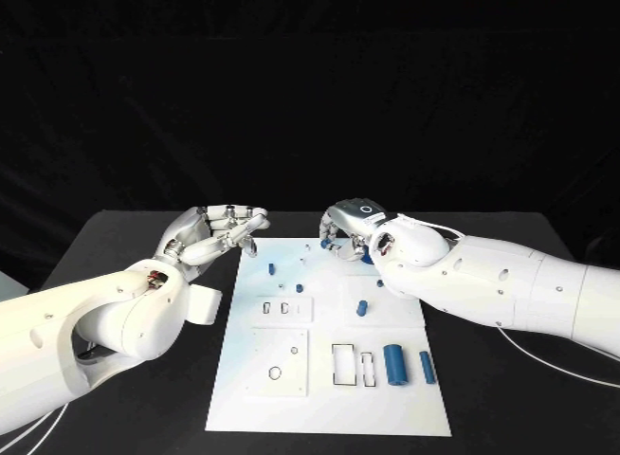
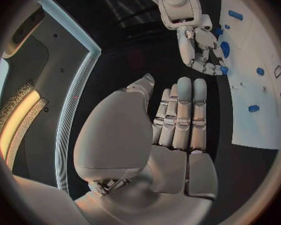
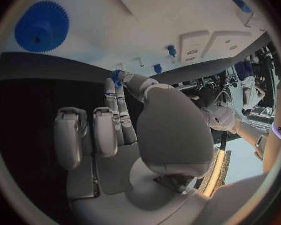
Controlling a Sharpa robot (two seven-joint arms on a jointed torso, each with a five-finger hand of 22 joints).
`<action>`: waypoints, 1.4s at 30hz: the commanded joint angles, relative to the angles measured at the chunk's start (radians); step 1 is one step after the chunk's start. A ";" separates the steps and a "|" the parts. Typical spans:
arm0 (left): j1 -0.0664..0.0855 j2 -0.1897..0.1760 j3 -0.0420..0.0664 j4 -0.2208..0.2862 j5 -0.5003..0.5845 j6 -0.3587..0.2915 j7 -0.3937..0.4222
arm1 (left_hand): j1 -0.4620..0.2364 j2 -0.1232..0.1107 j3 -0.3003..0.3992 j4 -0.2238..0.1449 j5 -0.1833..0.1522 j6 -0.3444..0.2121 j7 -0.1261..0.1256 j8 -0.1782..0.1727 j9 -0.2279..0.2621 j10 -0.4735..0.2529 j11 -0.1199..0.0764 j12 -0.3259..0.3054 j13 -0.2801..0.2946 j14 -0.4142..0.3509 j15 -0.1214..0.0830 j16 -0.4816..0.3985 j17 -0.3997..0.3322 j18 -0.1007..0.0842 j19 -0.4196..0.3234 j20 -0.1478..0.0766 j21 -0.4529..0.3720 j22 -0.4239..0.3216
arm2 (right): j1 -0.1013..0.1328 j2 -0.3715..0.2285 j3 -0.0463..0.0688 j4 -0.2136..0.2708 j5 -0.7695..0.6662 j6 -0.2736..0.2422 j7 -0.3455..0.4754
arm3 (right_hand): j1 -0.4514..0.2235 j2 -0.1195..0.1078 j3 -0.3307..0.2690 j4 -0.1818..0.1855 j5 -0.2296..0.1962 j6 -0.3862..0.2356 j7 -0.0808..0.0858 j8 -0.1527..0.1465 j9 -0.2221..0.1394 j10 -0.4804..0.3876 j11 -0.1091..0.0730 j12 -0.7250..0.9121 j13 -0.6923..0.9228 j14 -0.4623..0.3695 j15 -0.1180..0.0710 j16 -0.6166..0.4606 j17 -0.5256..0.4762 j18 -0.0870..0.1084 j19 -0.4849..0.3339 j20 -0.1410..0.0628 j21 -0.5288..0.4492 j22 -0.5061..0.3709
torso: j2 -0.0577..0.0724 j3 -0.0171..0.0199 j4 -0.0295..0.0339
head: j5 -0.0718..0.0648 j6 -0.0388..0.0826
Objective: Assemble the parts on the task board
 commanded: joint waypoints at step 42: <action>0.020 0.012 0.001 -0.004 0.004 0.022 0.003 | -0.001 0.006 0.007 -0.002 0.001 -0.001 0.001 -0.005 0.001 -0.007 0.002 0.000 0.002 0.001 -0.001 0.006 0.002 0.013 -0.008 -0.001 0.008 0.004 | -0.017 0.115 0.000 -0.126 0.012 0.010 0.005 | -0.001 0.009 0.002 -0.006 -0.005 -0.013 0.005 0.003 0.046 0.004 -0.005 -0.006 0.003 0.055 -0.006 0.005 -0.001 -0.016 0.030 -0.004 0.001 0.099 | 0.021 -0.0063 0.0183 | 0.005 -0.010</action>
